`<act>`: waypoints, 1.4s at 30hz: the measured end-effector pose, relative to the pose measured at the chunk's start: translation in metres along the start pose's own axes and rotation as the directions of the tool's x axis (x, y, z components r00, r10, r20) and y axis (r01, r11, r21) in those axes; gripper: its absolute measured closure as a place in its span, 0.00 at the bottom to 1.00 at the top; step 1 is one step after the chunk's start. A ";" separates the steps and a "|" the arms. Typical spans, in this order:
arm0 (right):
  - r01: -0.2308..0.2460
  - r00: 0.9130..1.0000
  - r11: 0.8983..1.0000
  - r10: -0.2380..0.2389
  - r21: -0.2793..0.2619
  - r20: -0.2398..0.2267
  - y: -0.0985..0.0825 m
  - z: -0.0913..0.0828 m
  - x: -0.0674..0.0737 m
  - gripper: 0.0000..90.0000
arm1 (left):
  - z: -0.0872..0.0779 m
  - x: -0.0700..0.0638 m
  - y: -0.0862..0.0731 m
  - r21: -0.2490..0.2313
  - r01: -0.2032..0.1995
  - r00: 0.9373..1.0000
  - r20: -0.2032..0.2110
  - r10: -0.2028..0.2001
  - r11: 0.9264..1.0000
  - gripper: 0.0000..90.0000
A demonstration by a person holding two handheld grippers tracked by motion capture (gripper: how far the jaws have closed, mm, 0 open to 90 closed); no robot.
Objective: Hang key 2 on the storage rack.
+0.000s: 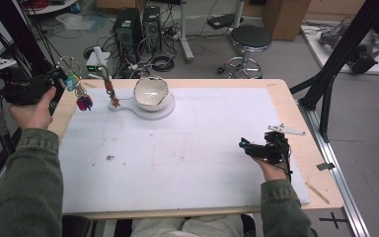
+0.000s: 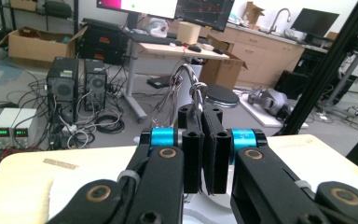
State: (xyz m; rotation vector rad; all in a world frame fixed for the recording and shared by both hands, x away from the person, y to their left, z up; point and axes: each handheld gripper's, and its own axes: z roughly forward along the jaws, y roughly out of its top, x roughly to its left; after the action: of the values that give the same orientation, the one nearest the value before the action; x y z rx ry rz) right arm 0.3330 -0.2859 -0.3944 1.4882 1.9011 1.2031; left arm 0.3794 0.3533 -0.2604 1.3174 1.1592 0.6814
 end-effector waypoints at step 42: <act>-0.003 1.000 1.000 0.003 0.008 -0.010 -0.005 -0.001 -0.005 0.01 | 0.060 0.029 -0.025 0.080 0.055 0.995 -0.087 -0.048 0.995 0.97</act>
State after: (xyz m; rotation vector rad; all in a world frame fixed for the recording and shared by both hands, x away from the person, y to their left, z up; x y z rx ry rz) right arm 0.3307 -0.2914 -0.3991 1.4925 1.9126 1.2079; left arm 0.4382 0.3526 -0.3003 1.3336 1.2980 0.6638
